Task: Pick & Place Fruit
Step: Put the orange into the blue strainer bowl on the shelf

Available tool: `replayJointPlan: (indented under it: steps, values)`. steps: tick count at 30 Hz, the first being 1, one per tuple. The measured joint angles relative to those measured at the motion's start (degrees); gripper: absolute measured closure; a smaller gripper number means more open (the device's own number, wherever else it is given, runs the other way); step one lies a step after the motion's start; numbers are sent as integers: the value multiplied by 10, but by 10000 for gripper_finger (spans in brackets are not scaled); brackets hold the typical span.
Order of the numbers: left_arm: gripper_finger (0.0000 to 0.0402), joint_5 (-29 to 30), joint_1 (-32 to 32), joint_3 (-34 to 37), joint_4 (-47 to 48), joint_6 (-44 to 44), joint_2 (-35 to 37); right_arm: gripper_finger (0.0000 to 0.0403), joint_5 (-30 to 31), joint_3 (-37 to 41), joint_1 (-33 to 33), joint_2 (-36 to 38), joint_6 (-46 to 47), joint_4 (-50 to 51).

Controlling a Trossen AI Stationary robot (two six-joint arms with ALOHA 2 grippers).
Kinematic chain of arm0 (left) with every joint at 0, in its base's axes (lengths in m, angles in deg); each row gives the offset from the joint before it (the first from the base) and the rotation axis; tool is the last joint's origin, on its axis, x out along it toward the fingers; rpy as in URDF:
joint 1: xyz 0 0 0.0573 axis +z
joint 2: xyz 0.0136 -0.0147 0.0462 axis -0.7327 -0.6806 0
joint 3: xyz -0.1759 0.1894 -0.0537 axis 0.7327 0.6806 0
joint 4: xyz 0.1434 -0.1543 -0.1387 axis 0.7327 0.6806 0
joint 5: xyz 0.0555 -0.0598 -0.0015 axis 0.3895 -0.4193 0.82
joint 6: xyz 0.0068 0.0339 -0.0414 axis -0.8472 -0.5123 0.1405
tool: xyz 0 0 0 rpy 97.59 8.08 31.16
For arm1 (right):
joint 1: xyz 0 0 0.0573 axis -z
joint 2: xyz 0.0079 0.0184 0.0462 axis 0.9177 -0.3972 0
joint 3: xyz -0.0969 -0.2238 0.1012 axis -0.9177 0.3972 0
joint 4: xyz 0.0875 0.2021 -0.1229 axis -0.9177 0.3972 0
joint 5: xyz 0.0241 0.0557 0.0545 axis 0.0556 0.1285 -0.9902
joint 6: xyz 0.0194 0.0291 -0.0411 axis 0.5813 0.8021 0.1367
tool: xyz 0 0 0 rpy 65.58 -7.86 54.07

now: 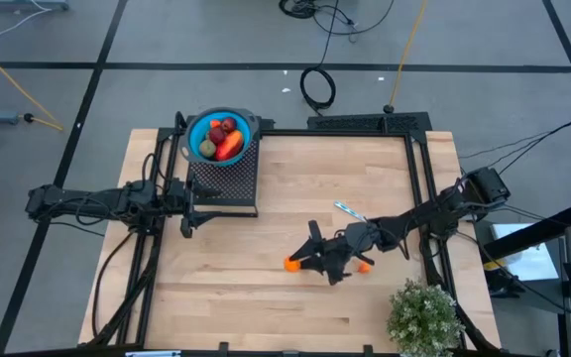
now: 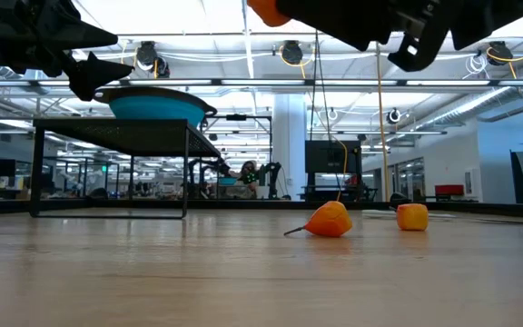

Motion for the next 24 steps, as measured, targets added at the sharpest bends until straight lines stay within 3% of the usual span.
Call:
replayJointPlan:
  steps: [14, 24]
  values:
    - [105, 0, 0, 0, 0, 0, 0, 296, -3, 0, 30, 0, 179, -31]
    - [105, 1, 0, 0, 0, 32, 0, 296, -31, -44, 32, 0, 222, 0]
